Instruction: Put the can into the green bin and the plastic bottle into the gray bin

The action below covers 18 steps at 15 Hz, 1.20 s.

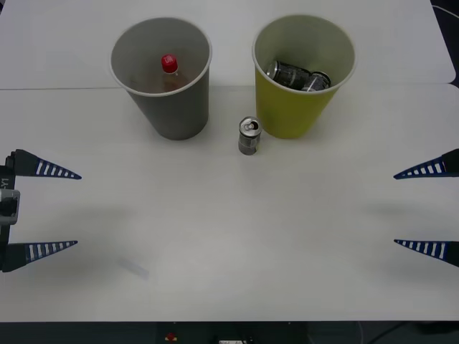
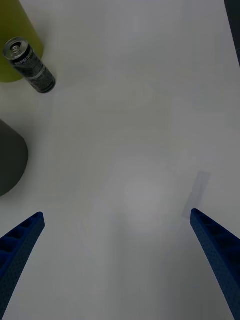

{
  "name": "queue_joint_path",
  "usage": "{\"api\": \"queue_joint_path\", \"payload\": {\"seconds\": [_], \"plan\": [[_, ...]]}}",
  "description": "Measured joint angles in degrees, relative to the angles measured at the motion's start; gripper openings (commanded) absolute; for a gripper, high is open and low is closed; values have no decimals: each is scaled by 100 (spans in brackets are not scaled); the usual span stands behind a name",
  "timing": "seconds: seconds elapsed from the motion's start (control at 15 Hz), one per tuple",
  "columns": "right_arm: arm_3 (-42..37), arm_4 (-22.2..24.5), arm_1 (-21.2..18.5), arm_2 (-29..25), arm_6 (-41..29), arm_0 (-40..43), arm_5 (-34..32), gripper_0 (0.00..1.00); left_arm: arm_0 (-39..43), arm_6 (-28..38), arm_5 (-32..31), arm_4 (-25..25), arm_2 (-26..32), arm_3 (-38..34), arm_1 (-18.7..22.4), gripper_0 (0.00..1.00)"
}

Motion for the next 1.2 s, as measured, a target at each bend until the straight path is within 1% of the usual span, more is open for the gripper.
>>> {"api": "queue_joint_path", "payload": {"seconds": [0.27, 0.47, 0.6, 0.67, 0.93, 1.07, 1.2], "plan": [[60, -59, 63, 18, 20, 144, 29, 100, 1, 0, 0, 0, 0, 0, 0, 100], [74, -217, -16, -18, 59, 220, 139, 100, 0, 0, 0, 0, 0, 0, 0, 100], [15, -351, -20, -15, 48, 315, 344, 100, 0, 0, 0, 0, 0, 0, 0, 100], [-89, -391, -23, -16, 21, 430, 550, 100, 0, 0, 0, 0, 0, 0, 0, 100], [-770, -510, -188, 120, -136, 1152, 2003, 100, 0, 0, 0, 0, 0, 0, 0, 100], [-1046, -701, -371, 465, -212, 1465, 2913, 100, 0, 0, 0, 0, 0, 0, 0, 100], [-1271, -926, -563, 946, -236, 1631, 3838, 100, 0, 0, 0, 0, 0, 0, 0, 100]]}}
